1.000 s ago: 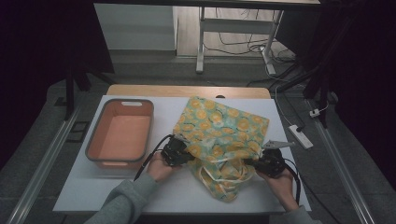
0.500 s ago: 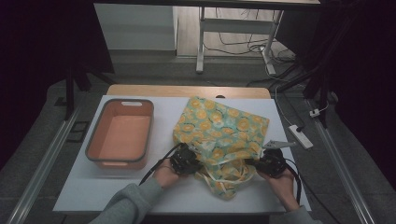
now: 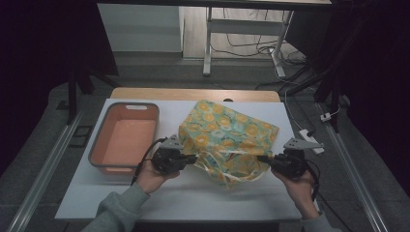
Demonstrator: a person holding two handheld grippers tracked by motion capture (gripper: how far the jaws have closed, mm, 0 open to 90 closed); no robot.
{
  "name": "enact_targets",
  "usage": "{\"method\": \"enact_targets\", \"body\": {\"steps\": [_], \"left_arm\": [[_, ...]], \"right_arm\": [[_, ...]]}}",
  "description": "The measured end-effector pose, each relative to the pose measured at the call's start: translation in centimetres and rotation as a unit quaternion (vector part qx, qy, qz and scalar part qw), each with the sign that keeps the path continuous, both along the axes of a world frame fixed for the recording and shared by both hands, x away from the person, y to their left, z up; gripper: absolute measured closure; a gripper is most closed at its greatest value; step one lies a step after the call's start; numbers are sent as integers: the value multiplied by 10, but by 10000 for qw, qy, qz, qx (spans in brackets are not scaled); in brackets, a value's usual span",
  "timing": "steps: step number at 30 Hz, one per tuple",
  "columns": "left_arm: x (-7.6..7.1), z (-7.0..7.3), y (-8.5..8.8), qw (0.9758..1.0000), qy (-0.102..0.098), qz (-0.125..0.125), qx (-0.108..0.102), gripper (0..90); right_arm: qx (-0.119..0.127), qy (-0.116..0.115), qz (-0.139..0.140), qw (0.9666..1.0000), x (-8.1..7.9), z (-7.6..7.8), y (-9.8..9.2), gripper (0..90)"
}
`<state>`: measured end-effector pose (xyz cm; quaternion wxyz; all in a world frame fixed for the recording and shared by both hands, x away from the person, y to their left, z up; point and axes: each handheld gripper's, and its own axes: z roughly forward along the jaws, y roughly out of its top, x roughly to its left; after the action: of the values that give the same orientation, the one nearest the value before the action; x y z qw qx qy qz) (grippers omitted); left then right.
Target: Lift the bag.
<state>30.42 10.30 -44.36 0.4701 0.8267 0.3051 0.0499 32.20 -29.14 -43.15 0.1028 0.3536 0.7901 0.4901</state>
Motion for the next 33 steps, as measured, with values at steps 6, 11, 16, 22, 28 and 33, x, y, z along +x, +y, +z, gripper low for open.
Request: {"method": "enact_targets", "body": {"steps": [6,11,16,22,28,33], "left_arm": [[-11,31,14,9984,-367,0,-432,892],[-20,61,26,9944,-747,49,-752,892],[-22,85,38,9887,-961,63,-1145,892],[-26,116,45,9803,-1312,37,-1477,892],[-19,137,45,9740,-1479,36,-1714,892],[-9,145,44,9717,-1534,100,-1793,892]], "right_arm": [[278,-591,63,9978,-3,45,5,894],[509,-813,79,9954,2,67,7,894],[723,-1106,168,9911,7,100,18,894],[924,-1588,243,9827,4,142,29,895],[1171,-1745,20,9777,18,170,26,895],[1316,-1796,-88,9749,29,174,21,895]]}}
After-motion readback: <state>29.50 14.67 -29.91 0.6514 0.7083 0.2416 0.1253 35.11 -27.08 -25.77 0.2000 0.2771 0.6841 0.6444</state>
